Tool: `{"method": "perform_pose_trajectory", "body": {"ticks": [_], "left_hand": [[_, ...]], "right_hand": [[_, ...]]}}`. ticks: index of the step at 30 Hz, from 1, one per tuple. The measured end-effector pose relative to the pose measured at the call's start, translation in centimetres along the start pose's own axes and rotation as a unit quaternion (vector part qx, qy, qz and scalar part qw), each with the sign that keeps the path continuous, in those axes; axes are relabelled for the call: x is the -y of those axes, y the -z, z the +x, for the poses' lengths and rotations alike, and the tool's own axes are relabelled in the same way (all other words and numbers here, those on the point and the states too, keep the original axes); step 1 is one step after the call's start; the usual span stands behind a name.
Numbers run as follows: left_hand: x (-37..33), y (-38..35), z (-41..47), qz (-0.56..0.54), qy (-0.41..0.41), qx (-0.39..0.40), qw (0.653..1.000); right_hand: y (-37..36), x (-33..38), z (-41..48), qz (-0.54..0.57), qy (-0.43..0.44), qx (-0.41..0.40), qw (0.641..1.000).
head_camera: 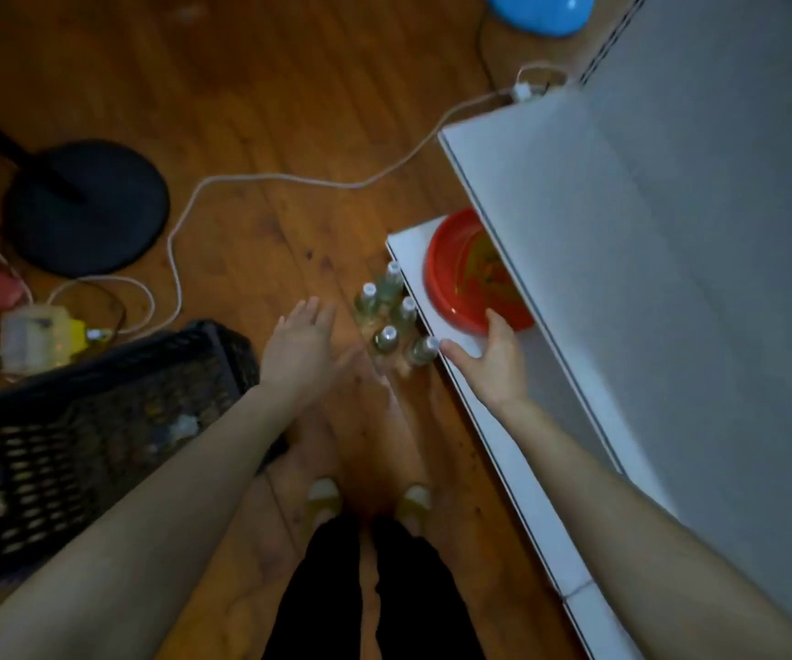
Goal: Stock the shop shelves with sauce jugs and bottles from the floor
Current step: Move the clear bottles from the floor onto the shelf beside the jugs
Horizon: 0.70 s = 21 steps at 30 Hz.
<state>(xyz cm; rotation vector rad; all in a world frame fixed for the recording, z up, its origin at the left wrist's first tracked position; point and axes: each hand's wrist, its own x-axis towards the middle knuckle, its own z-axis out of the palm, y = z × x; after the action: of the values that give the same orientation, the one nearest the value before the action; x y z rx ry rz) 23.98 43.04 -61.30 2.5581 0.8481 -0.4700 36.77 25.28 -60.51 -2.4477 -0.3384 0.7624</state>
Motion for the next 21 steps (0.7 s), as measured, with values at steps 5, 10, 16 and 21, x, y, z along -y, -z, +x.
{"method": "perform_pose_trajectory", "body": {"ticks": [5, 10, 16, 21], "left_hand": [[2.3, -14.0, 6.2, -0.051, 0.019, 0.026, 0.998], [4.3, -27.7, 13.6, -0.155, 0.056, 0.046, 0.985], [5.0, -36.5, 20.8, -0.301, 0.007, -0.056, 0.952], [5.2, -39.6, 23.3, -0.392, -0.021, -0.118, 0.912]], "right_hand": [[-9.7, -11.1, 5.5, 0.007, -0.06, 0.006, 0.998], [-19.8, -19.8, 11.9, 0.038, -0.089, 0.019, 0.995], [-28.1, -25.4, 18.9, 0.123, -0.084, -0.032, 0.988], [-31.2, -26.4, 22.3, 0.226, -0.056, -0.112, 0.966]]}}
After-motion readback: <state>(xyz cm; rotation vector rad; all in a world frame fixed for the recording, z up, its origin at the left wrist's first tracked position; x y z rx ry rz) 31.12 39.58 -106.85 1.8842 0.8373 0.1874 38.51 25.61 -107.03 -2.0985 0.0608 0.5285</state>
